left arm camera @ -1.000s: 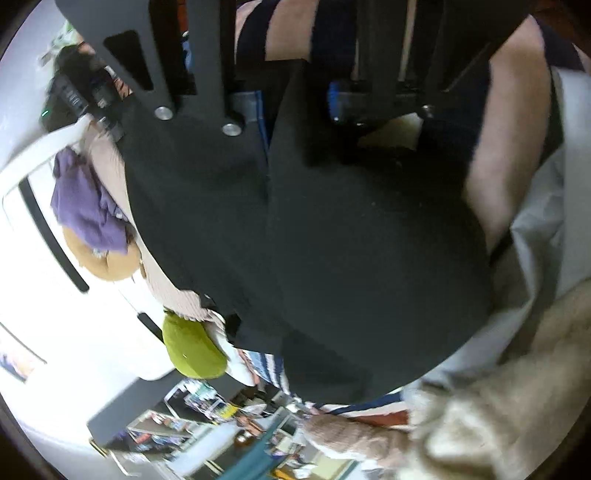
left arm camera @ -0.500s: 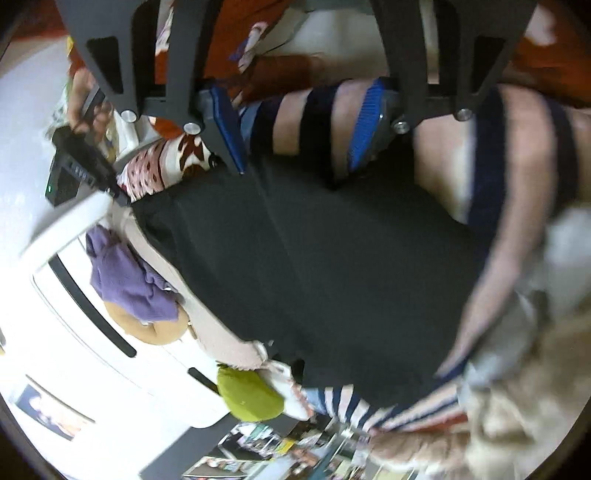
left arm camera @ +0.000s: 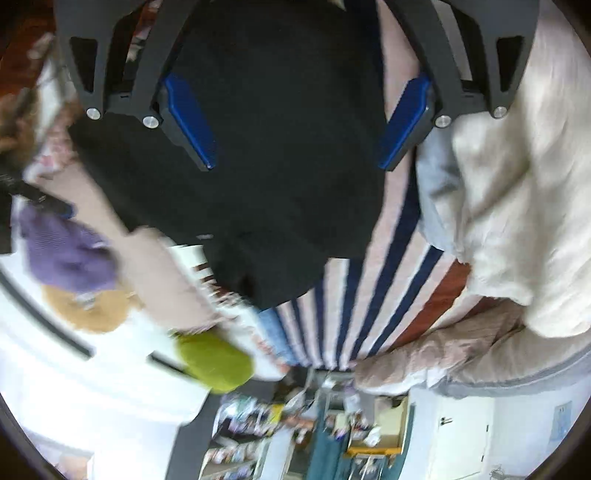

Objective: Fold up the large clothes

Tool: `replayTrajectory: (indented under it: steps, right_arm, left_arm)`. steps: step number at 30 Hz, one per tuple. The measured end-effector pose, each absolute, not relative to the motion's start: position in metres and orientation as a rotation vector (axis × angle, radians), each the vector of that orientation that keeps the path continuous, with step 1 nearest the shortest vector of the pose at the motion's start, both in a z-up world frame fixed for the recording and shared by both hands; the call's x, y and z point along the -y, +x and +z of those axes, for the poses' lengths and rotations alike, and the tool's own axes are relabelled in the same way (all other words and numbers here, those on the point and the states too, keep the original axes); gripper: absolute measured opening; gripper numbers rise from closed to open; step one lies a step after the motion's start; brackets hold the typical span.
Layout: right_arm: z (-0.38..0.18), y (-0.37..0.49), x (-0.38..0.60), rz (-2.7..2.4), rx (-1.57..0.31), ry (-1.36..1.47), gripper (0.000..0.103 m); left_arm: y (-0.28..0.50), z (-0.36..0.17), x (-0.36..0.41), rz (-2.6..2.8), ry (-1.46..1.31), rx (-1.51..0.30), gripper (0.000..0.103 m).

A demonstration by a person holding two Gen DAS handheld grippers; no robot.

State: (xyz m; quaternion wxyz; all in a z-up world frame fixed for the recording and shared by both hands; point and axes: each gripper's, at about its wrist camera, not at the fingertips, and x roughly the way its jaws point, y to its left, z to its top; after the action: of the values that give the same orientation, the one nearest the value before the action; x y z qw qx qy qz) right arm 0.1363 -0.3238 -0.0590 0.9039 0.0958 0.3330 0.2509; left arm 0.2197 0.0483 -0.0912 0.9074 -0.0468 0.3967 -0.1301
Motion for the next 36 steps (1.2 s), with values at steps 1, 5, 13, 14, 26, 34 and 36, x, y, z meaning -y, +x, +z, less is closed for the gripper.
replayTrajectory:
  steps: [1, 5, 13, 14, 26, 34, 36]
  right_arm:
    - [-0.064, 0.154, 0.316, 0.519, -0.715, 0.182, 0.004]
    - [-0.098, 0.205, 0.287, 0.51, -0.844, 0.147, 0.005]
    - [-0.197, 0.255, 0.277, 0.44, -1.101, 0.08, 0.0]
    - [-0.196, 0.258, 0.278, 0.45, -1.105, 0.085, 0.0]
    - [-0.093, 0.341, 0.29, 0.447, -0.956, 0.114, 0.058]
    - [-0.126, 0.448, 0.302, 0.343, -1.031, 0.283, 0.068]
    - [-0.15, 0.469, 0.303, 0.329, -1.075, 0.306, 0.068]
  left_arm:
    - [0.237, -0.1, -0.046, -0.241, -0.082, -0.842, 0.086]
    - [0.275, -0.14, -0.05, -0.16, -0.036, -0.939, 0.065]
    - [0.281, -0.159, -0.054, -0.168, -0.022, -0.98, 0.064]
    - [0.281, -0.153, -0.054, -0.183, -0.028, -0.963, 0.068]
    - [0.376, -0.082, -0.022, -0.283, 0.03, -0.894, 0.084]
    - [0.474, -0.143, 0.007, -0.303, 0.001, -1.05, 0.086]
    - [0.497, -0.161, 0.01, -0.287, 0.009, -1.089, 0.086]
